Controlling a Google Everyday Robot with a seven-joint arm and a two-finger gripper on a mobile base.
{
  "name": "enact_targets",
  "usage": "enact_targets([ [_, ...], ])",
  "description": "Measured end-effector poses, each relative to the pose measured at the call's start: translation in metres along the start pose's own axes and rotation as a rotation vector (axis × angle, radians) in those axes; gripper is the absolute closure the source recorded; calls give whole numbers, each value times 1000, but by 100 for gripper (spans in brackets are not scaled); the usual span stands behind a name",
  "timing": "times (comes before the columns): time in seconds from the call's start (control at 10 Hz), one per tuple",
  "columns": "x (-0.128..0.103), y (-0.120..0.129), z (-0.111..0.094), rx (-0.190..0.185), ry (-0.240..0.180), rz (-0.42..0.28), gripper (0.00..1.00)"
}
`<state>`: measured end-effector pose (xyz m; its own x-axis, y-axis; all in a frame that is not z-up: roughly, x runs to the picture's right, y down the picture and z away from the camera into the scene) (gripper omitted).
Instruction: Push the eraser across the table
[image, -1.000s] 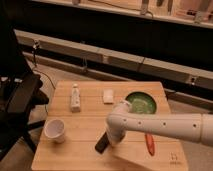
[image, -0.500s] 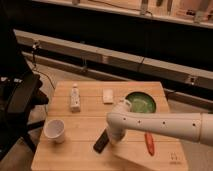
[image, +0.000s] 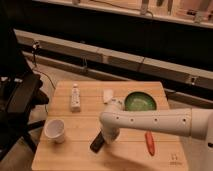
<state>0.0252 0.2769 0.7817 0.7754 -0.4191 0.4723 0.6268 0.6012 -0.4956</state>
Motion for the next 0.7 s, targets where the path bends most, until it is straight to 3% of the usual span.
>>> enact_targets([
  [0.3, 9, 4, -2, 2, 4, -19, 100],
  [0.7, -7, -14, -1, 6, 8, -47, 100],
])
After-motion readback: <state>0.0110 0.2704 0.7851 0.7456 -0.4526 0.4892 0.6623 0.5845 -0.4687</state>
